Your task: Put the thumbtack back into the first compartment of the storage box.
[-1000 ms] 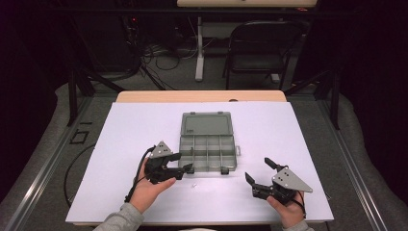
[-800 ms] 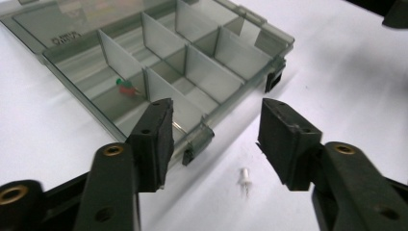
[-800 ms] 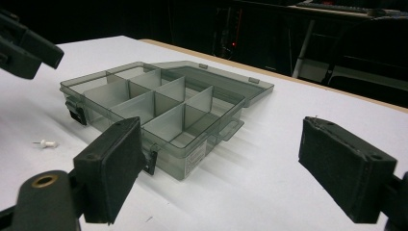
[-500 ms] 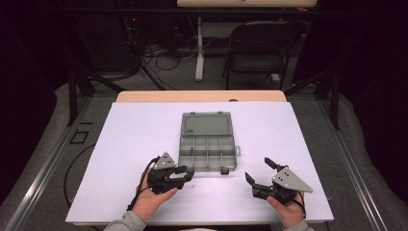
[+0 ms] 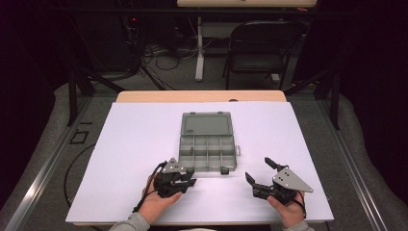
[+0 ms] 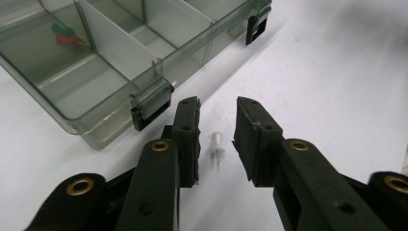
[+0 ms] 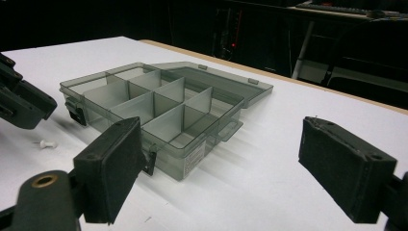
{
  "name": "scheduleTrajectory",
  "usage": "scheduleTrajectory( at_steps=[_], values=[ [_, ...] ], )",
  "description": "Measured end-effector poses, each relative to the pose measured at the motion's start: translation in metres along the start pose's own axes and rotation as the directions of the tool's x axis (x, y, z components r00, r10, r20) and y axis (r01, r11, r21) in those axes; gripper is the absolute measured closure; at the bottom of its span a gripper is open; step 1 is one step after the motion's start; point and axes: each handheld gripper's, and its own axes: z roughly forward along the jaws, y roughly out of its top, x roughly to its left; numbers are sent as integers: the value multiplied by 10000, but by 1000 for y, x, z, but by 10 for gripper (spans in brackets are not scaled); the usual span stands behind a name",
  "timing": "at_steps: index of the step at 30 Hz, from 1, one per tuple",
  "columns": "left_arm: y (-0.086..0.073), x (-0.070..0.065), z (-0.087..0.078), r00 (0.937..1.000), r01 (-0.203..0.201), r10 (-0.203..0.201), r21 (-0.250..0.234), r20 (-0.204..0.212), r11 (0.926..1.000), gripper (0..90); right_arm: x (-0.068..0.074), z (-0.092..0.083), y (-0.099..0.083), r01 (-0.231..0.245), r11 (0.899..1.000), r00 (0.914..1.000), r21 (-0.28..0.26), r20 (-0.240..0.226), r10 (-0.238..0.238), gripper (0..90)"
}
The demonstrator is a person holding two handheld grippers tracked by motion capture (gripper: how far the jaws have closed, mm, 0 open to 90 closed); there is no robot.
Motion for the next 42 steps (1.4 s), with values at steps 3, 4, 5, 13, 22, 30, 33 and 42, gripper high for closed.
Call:
scheduleTrajectory(
  at_steps=[3,4,5,13,22,30,33,42],
  values=[
    [-1,-1,4,10000,-5,5,61,29,10000,725,0,0,0,10,10000,10000,-4,-2,-10,153],
    [-1,-2,4,10000,-24,24,80,25,10000,727,0,0,0,12,10000,10000,-7,-2,-12,153],
    [-2,-2,5,10000,-53,53,99,16,9999,732,0,0,0,16,10000,10000,-6,-2,-16,153],
    [-4,-2,11,10000,-15,14,270,63,9996,753,0,0,0,27,10000,10000,-10,-12,-27,153],
    [-7,-4,16,9999,-99,101,552,-27,9984,773,0,0,0,17,10000,10000,-27,-15,-17,152],
    [-8,-4,17,9994,-299,309,544,-185,9981,823,0,0,0,24,10000,10000,-22,-10,-24,153],
    [-8,-4,17,9995,-258,269,545,-183,9982,828,0,-1,0,31,10000,10000,-25,-11,-31,153],
    [-8,-2,16,9999,-109,112,524,-55,9986,834,-1,0,0,28,10000,10000,-29,-8,-28,153]
  ],
)
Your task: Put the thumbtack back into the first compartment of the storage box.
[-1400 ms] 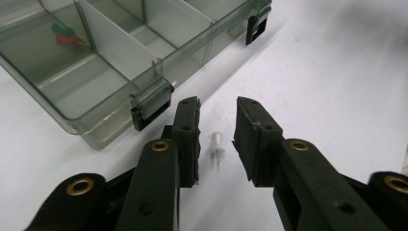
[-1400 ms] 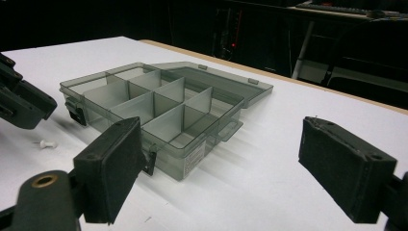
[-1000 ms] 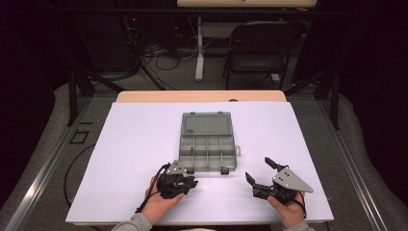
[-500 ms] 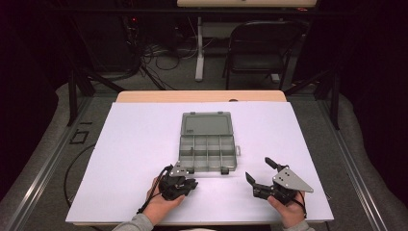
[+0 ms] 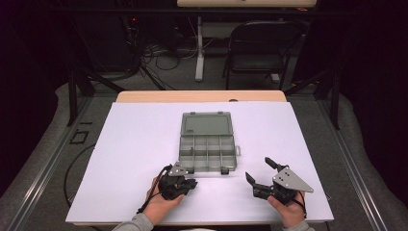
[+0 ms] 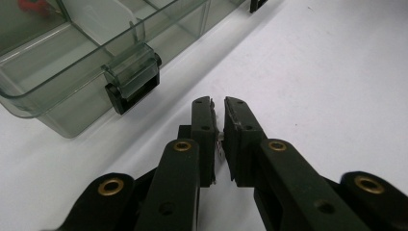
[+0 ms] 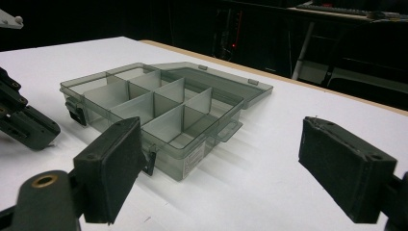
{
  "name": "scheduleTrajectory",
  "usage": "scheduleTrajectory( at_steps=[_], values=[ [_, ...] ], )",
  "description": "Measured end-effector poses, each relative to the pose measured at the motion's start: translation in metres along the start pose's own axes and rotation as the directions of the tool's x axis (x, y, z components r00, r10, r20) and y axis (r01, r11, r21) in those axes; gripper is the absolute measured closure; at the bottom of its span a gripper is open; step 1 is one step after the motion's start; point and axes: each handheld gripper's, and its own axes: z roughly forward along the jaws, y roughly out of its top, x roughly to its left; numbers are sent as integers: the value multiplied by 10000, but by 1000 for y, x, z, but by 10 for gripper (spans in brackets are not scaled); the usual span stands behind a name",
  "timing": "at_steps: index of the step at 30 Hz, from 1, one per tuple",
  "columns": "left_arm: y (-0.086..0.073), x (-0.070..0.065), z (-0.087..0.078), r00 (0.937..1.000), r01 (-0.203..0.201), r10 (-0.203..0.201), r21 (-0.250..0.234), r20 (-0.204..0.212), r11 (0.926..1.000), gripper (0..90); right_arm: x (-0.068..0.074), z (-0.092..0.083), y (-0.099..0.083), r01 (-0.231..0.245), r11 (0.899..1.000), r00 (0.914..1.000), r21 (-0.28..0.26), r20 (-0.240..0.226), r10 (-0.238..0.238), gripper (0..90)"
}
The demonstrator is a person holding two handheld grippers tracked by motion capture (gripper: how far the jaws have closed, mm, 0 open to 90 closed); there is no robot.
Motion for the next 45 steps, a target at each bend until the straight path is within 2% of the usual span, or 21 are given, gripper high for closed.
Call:
scheduleTrajectory(
  at_steps=[10,24,33,45],
  values=[
    [1,2,0,9999,65,-65,-6,91,10000,836,0,0,0,-3,10000,10000,4,-7,3,153],
    [6,7,-14,9993,335,-327,-573,152,9978,836,-1,0,0,15,10000,10000,27,4,-15,153],
    [10,13,-31,9987,509,-509,-1250,32,9908,836,-2,0,-1,-2,10000,10000,39,13,2,153],
    [14,24,-52,9962,750,-827,-2144,-273,9739,836,-2,0,-1,-11,10000,10000,55,8,11,153]
  ],
)
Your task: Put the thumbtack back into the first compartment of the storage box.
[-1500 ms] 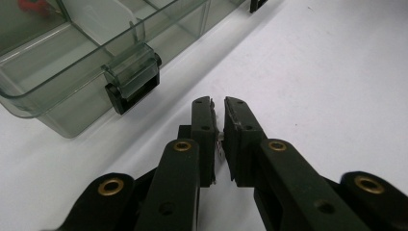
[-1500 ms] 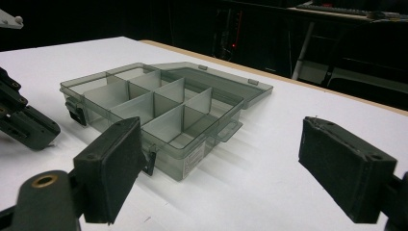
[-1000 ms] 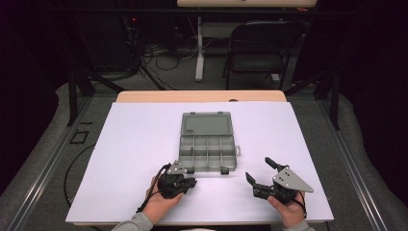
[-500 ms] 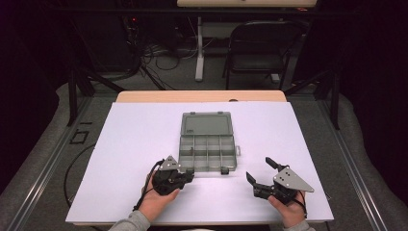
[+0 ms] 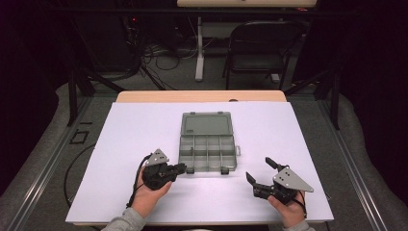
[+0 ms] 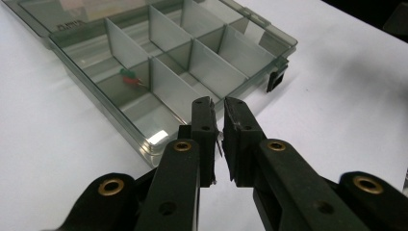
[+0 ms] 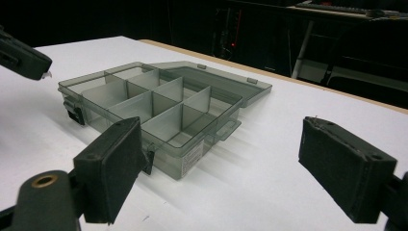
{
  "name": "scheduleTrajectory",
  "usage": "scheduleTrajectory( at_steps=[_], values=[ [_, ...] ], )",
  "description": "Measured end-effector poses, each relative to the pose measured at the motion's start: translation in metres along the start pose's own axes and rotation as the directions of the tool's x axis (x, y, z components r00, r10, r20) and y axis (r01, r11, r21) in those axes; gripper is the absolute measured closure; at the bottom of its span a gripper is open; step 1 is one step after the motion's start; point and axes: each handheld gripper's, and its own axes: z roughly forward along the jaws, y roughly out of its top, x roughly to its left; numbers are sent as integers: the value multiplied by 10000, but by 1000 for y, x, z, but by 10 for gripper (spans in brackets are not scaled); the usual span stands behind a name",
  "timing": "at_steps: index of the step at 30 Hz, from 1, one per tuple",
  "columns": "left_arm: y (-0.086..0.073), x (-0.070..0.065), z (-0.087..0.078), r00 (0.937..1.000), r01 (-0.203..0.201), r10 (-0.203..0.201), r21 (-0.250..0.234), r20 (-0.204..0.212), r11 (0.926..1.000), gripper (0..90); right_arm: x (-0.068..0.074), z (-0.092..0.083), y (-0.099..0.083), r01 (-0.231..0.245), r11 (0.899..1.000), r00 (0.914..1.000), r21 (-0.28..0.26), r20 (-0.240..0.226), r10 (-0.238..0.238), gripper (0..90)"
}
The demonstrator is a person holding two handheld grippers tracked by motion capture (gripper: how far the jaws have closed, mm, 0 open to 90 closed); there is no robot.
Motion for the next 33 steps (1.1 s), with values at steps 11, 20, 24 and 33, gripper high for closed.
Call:
scheduleTrajectory(
  at_steps=[11,20,24,33],
  values=[
    [16,9,-5,9997,185,-192,-453,-146,9988,836,-2,1,-2,-143,9999,9999,68,41,143,153],
    [42,19,-1,9993,286,-302,-714,-210,9970,836,-2,-2,-3,-180,9998,9997,78,168,179,153],
    [51,26,3,9988,405,-420,-567,-262,9976,836,-2,-1,-2,-152,9998,9998,91,136,151,153],
    [67,44,13,9962,786,-795,-274,-357,9965,837,-1,-3,-2,-51,10000,9999,84,112,50,153]
  ],
)
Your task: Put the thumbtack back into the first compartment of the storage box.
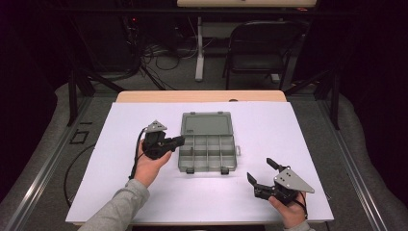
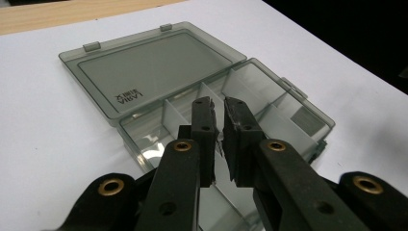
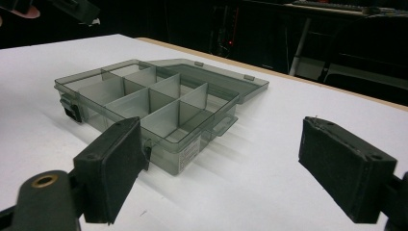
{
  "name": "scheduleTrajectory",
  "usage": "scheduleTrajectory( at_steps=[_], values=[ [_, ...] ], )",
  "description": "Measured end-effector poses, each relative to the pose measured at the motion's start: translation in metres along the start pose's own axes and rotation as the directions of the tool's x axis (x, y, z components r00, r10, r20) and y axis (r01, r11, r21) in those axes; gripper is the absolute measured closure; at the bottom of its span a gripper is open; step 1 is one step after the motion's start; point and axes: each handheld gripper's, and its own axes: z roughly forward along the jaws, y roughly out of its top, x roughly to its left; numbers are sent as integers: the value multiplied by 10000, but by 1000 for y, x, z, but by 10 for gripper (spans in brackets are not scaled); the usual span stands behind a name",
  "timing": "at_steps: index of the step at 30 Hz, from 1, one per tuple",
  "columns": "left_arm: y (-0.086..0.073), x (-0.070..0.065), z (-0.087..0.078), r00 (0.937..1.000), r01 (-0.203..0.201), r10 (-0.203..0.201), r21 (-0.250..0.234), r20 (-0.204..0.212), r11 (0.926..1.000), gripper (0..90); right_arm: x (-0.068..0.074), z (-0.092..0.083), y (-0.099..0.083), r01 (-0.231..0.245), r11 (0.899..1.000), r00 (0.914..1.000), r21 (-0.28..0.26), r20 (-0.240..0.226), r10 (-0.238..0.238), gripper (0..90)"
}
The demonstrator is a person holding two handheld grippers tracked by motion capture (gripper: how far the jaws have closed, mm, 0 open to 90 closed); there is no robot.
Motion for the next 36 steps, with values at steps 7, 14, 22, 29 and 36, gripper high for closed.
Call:
scheduleTrajectory(
  at_steps=[7,14,22,29,36],
  values=[
    [5,11,18,9992,358,-350,437,-184,9984,836,0,0,0,-9,10000,10000,-18,27,9,152],
    [3,17,32,9978,655,-639,970,-203,9931,836,0,-1,0,13,10000,10000,-20,32,-13,153],
    [2,15,47,9977,543,-476,1499,-480,9872,836,0,-1,0,26,10000,10000,-6,36,-26,153],
    [-1,19,59,9962,615,-490,1839,-722,9810,836,0,-1,0,29,10000,10000,-3,20,-29,153],
    [-2,19,61,9955,633,-484,1908,-815,9796,835,0,-1,0,36,10000,10000,9,19,-36,153]
  ],
)
